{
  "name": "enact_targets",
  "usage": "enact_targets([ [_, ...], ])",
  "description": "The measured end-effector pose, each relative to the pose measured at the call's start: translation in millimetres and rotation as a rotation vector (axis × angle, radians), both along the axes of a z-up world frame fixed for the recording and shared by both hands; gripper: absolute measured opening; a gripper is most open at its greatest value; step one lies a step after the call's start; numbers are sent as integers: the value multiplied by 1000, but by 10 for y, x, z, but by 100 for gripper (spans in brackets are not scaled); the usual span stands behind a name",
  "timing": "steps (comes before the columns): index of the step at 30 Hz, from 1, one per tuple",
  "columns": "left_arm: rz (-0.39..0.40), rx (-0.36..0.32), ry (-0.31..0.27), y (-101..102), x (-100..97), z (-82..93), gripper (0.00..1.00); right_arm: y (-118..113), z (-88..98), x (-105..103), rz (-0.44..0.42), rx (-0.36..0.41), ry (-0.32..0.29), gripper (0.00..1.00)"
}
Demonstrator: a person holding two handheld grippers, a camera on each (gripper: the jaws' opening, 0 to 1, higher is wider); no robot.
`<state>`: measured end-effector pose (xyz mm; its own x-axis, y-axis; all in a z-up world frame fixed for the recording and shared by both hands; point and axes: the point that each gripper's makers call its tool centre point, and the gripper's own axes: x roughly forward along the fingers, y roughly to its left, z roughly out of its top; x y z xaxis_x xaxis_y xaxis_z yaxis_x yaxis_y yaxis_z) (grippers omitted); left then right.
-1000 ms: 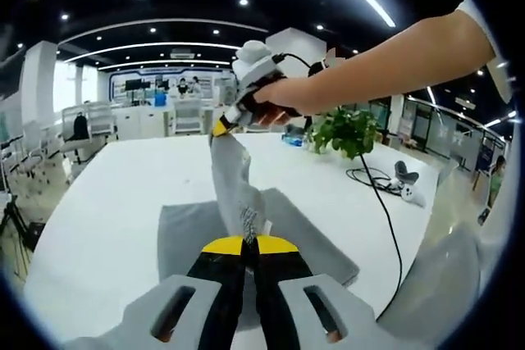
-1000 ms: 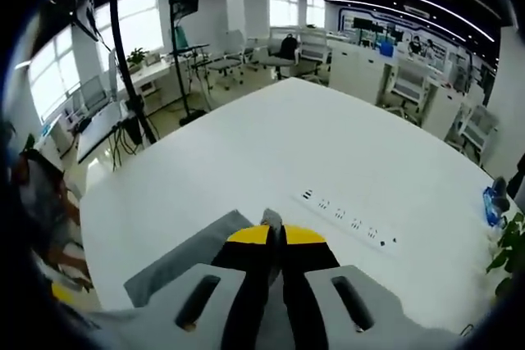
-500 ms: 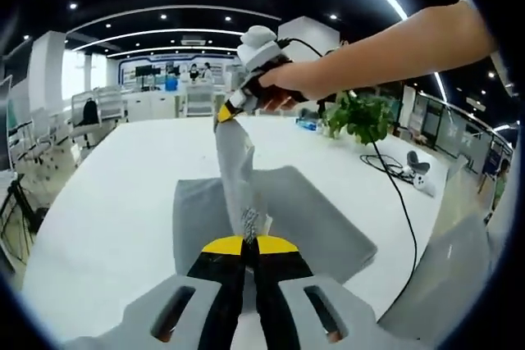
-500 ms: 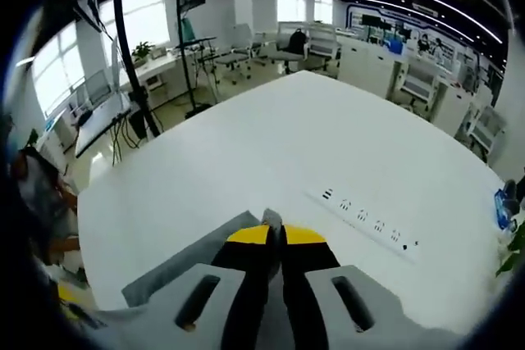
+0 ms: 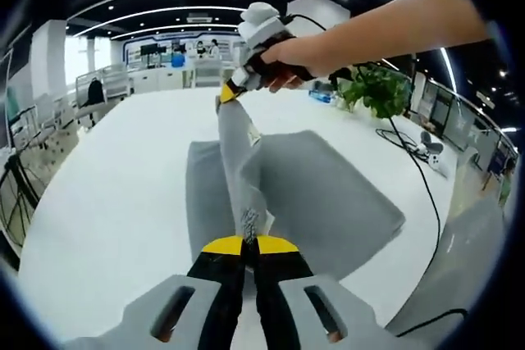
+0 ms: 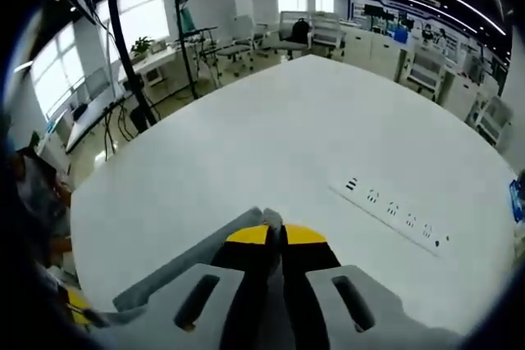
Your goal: Fold the towel on the table until its edges align and the towel forms a compact rectangular stack.
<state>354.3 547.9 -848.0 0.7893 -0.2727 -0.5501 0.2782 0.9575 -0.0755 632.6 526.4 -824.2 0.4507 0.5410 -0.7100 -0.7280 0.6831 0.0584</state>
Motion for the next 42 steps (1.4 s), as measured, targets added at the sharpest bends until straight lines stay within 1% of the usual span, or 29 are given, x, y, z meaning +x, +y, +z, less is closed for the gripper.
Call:
enact_targets([
  [3, 24, -7, 27, 63, -20, -98, 3, 55, -61, 0, 7, 5, 9, 3],
  [6, 26, 0, 42, 86, -33, -171, 3, 140, -136, 51, 18, 22, 19, 3],
  [7, 24, 8, 50, 101, -38, -202, 3, 140, -114, 28, 22, 20, 18, 3],
  [9, 24, 12, 57, 113, -45, -233, 3, 164, -176, 36, 32, 12, 23, 4],
  [12, 26, 19, 69, 124, -57, -290, 3, 179, -198, 12, 39, 11, 18, 5],
  [13, 25, 23, 69, 130, -57, -295, 3, 194, -249, 46, 38, 15, 19, 6],
  [16, 18, 34, 84, 139, -62, -328, 3, 195, -239, 40, 27, 32, 14, 11],
  [17, 17, 42, 90, 148, -67, -348, 4, 205, -220, 73, 21, 44, -1, 12],
  [18, 17, 58, 98, 181, -79, -409, 4, 204, -209, 80, 17, 50, -3, 13],
  [20, 17, 52, 102, 191, -85, -432, 4, 202, -201, 71, 10, 70, 14, 15],
  [22, 12, 62, 110, 210, -92, -459, 4, 169, -203, 42, 11, 68, 19, 15],
  [26, -10, 91, 111, 216, -94, -475, 5, 123, -220, 98, 14, 65, 23, 15],
  [29, 8, 71, 124, 259, -109, -523, 5, 55, -232, 107, 10, 65, 26, 15],
  [32, 14, 78, 134, 293, -133, -561, 6, -83, -224, 54, 1, 63, 26, 15],
  [38, 30, 90, 151, 384, -180, -574, 9, -191, -242, 51, -9, 55, 33, 16],
  [42, 35, 95, 155, 396, -207, -559, 11, -335, -219, 35, -22, 51, 28, 16],
])
